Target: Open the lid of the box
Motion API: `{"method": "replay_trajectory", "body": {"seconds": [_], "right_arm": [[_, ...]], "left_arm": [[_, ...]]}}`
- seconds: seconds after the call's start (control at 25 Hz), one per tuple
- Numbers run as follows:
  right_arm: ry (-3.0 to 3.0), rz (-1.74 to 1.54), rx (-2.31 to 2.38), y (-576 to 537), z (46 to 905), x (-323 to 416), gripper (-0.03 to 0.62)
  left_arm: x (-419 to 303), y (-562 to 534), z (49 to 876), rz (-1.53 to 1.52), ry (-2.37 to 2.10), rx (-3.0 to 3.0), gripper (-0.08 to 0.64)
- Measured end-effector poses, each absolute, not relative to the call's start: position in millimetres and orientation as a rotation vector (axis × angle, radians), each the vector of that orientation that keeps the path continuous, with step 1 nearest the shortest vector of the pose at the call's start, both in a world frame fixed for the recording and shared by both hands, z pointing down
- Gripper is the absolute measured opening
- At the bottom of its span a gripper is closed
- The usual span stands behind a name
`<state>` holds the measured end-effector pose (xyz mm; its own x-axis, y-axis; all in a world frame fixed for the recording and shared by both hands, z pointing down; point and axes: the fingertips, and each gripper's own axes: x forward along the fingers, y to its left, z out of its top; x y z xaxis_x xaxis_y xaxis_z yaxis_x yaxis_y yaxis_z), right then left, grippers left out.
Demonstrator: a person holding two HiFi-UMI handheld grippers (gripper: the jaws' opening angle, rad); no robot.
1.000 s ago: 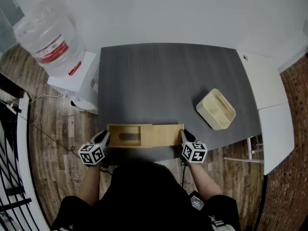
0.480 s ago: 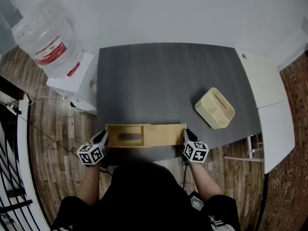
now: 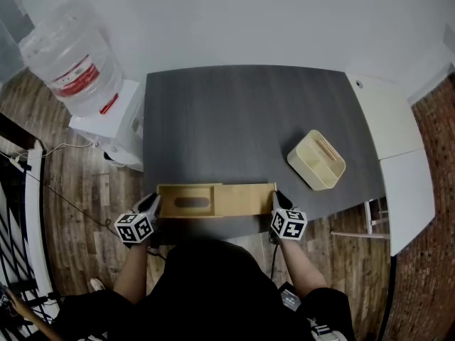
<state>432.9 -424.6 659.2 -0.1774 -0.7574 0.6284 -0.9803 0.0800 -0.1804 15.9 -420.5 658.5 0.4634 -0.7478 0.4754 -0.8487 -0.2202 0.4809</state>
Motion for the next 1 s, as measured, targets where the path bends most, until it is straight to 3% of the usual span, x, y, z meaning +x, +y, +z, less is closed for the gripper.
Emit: {"method": "replay_trajectory", "body": {"seconds": [0.4, 0.68, 1.0], "right_arm": [[-2.006, 0.82, 1.785, -428, 655, 449, 0.039], [-2.008, 0.804, 1.796, -428, 654, 447, 0.114], [-2.039, 0.713, 1.867, -420, 633, 440, 0.109]], "left_arm": [[15, -421, 658, 0.167, -1.332, 2.007, 0.069], [17, -422, 659, 0.169, -1.324, 2.017, 0.071], [21, -426, 657, 0.186, -1.312, 2.077, 0.075]]}}
